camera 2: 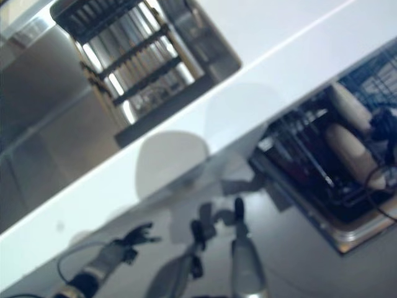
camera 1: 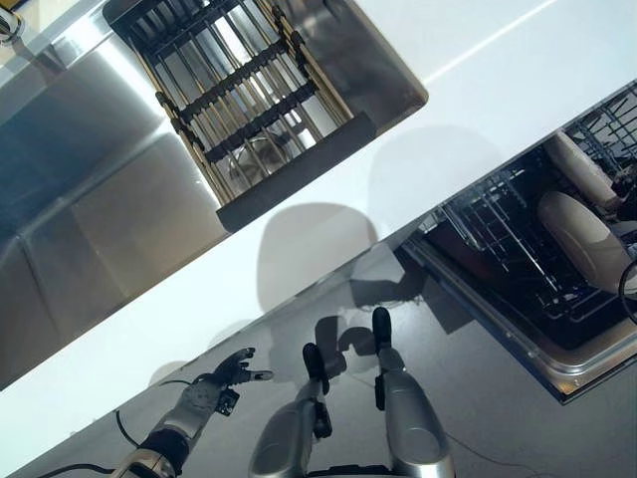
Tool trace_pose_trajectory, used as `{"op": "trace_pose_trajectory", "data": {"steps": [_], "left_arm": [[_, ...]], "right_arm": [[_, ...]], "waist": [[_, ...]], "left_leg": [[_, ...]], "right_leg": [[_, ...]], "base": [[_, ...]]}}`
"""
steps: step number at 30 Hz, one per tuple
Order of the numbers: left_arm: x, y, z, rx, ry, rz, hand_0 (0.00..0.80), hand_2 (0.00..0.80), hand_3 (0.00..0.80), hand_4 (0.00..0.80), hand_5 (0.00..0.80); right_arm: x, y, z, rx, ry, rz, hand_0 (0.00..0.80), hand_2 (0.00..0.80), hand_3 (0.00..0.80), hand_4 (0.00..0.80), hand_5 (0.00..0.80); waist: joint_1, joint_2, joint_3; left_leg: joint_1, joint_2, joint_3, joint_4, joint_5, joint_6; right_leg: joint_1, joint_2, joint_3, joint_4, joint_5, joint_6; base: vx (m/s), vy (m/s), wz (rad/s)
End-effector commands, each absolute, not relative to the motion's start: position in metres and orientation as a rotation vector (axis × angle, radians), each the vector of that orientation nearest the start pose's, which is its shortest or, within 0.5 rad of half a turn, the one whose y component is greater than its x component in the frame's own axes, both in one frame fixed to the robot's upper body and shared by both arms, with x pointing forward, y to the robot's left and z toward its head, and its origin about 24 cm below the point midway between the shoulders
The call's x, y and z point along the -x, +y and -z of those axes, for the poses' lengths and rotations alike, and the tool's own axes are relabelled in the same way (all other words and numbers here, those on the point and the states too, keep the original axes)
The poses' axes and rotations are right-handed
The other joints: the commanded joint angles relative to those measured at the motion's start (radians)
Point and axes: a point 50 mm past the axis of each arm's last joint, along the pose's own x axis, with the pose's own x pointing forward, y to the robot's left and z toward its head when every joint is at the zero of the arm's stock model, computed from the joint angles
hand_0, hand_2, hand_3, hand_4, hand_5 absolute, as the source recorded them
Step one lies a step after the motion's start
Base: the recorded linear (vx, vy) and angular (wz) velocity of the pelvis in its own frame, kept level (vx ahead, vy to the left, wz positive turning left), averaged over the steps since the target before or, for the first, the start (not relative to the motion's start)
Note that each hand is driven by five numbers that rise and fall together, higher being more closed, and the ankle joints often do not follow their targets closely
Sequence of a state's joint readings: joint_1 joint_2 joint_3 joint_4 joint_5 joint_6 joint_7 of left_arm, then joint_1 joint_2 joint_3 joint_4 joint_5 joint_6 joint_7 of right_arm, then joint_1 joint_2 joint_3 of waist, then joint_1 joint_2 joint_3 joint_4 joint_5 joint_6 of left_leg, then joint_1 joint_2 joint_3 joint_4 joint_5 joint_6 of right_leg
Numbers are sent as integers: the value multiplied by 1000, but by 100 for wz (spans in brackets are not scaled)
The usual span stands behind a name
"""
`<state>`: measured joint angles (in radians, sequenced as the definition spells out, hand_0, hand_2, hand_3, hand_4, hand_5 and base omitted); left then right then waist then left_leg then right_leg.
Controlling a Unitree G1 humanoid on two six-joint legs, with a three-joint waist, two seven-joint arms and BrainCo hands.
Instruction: Take plates into dishwasher
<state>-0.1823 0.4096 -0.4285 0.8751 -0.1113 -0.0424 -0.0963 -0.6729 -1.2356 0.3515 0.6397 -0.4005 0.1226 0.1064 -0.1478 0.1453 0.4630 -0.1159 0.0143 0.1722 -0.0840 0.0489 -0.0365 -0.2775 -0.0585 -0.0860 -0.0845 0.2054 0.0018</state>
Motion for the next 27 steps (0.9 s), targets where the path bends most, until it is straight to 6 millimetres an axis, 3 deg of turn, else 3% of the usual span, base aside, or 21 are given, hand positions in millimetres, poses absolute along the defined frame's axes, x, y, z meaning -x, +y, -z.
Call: {"op": "trace_pose_trajectory", "data": {"steps": [1,17,27], "left_arm": [[-204,239,99,-490,791,242,0,0,0,0,0],[-198,241,103,-483,809,232,0,0,0,0,0],[-184,247,112,-493,868,211,0,0,0,0,0]], "right_arm": [[-305,-402,-230,1520,339,408,0,0,0,0,0],[-300,-402,-238,1433,204,485,0,0,0,0,0],[-275,-412,-250,1448,107,537,0,0,0,0,0]], "waist": [[26,-100,-52],[21,-129,-85],[-6,-187,-149]], "left_leg": [[-26,-19,0,50,-24,9],[4,-16,6,37,-31,18],[45,-18,19,40,-54,38]], "right_leg": [[-6,27,17,98,-108,42],[30,37,22,86,-109,45],[77,56,56,77,-113,52]], "base": [[0,0,0],[1,9,-1],[3,42,-5]]}}
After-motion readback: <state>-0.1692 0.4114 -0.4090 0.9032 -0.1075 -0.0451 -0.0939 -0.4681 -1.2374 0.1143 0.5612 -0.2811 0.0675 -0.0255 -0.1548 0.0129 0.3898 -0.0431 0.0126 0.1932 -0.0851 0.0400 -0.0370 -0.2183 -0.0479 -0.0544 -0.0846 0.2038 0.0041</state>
